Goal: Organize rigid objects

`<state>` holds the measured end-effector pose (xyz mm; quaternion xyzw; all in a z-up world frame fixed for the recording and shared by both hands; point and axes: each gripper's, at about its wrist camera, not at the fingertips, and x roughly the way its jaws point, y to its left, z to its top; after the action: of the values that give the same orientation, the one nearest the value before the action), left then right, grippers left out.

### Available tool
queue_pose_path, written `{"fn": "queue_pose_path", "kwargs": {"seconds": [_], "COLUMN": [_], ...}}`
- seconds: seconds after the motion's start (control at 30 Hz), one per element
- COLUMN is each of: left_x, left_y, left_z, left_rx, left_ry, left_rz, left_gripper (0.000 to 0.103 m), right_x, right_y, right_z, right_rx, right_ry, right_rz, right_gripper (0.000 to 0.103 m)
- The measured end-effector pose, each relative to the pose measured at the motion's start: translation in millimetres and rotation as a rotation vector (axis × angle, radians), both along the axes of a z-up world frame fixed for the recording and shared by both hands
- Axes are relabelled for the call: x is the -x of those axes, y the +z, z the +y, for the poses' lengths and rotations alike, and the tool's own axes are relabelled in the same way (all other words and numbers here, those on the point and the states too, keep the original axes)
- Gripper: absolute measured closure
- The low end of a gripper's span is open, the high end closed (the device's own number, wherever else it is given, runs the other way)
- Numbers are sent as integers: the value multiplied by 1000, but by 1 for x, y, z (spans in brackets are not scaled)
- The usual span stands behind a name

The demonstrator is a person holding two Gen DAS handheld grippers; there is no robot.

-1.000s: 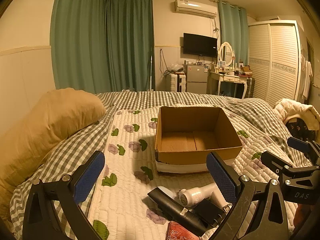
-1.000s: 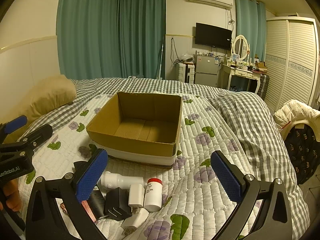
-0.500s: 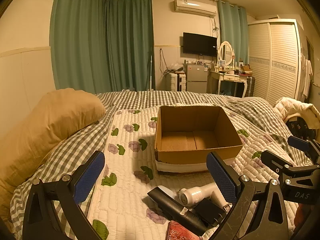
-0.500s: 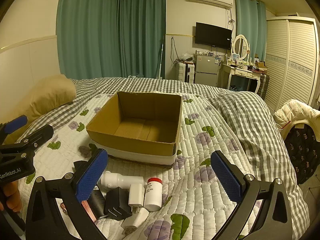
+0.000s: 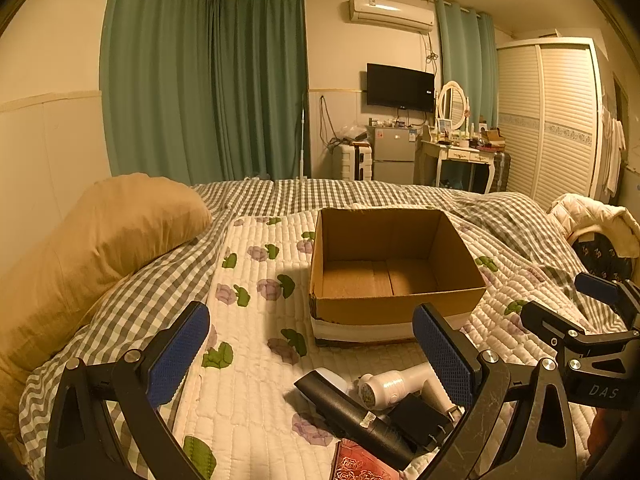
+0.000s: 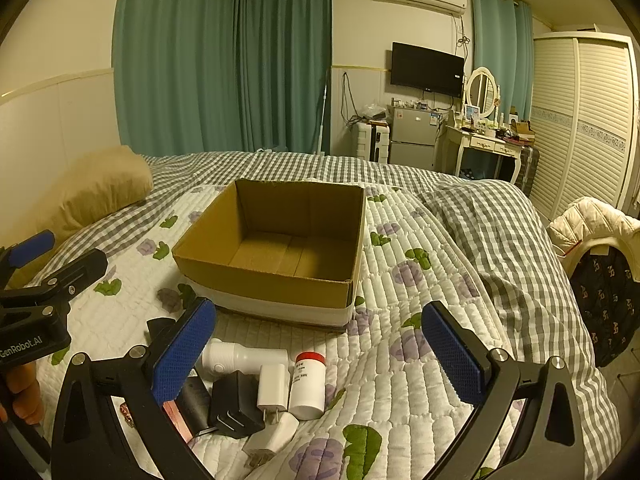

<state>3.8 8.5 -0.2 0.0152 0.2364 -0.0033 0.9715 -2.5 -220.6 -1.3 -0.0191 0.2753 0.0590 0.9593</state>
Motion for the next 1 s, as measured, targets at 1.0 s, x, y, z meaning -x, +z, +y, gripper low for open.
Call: {"fn": "queue_pose_path", "kwargs": {"seconds": [1.0], "left_x": [2], "left_y": [-73], "left_z": [-9], "left_rx": [-101], "left_ry": [-34], "left_rz": [317], "left_gripper": [0], "right_x": [7], "right_y": [-13], "right_z": [0], "right_rx": [62], "right_ry": [8], "right_rz": [96], "right_gripper": [0]}}
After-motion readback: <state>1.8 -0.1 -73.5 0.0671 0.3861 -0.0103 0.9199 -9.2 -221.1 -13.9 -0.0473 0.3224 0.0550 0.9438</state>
